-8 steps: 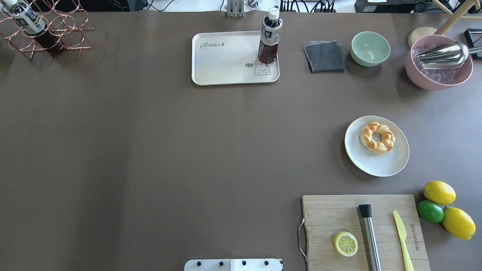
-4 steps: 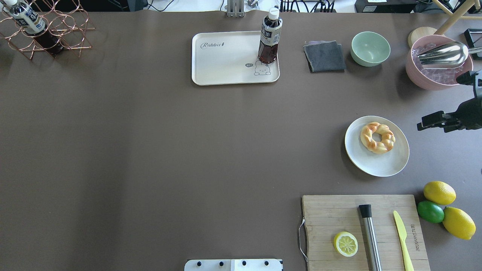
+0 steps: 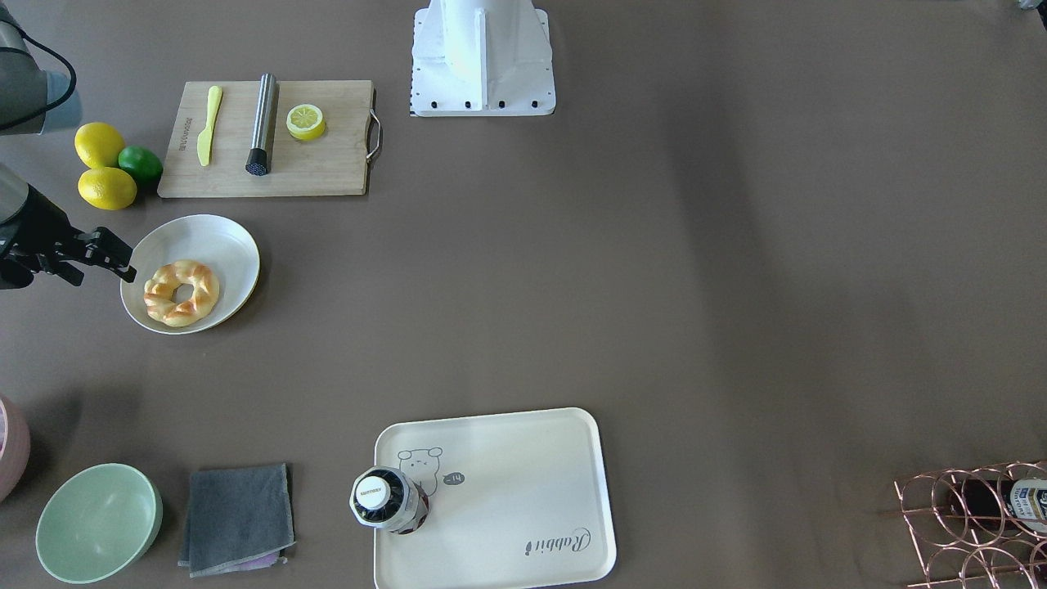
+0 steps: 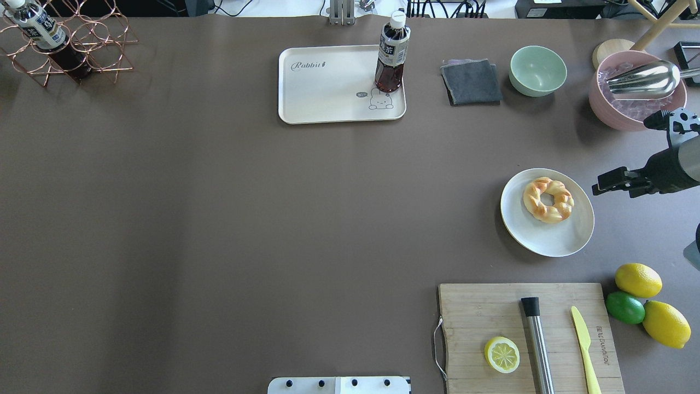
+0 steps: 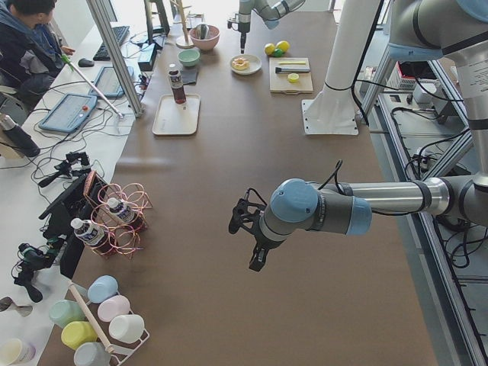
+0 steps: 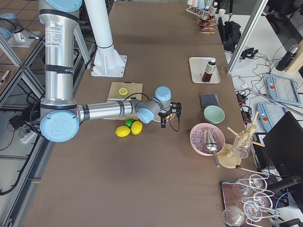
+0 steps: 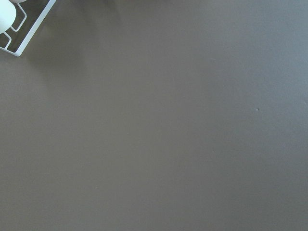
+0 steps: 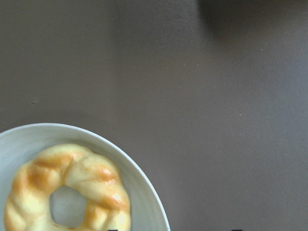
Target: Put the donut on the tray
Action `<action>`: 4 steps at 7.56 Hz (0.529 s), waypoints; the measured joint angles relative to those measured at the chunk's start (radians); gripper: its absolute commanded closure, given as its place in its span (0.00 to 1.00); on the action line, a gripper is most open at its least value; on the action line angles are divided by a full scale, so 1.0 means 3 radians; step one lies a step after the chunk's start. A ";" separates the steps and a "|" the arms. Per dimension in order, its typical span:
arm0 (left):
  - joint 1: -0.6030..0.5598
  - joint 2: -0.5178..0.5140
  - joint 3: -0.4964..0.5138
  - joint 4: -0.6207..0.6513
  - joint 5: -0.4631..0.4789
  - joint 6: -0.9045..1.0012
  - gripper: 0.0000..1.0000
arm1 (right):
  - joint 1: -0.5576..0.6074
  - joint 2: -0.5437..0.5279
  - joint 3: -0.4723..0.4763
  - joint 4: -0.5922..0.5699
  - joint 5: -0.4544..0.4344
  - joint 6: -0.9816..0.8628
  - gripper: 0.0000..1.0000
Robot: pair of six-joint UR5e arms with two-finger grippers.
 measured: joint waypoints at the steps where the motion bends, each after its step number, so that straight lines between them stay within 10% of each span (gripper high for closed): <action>1: 0.0004 -0.0031 0.0030 0.0002 -0.0001 -0.0001 0.03 | -0.0067 0.0035 -0.0044 0.0002 -0.0033 0.0010 0.49; 2: 0.0006 -0.0047 0.0046 0.0004 -0.0001 -0.0002 0.03 | -0.0121 0.0056 -0.0072 0.0003 -0.0051 0.0012 0.73; 4: 0.0007 -0.0059 0.0057 0.0001 -0.0001 -0.0002 0.03 | -0.0180 0.0067 -0.0088 0.0004 -0.0059 0.0003 0.77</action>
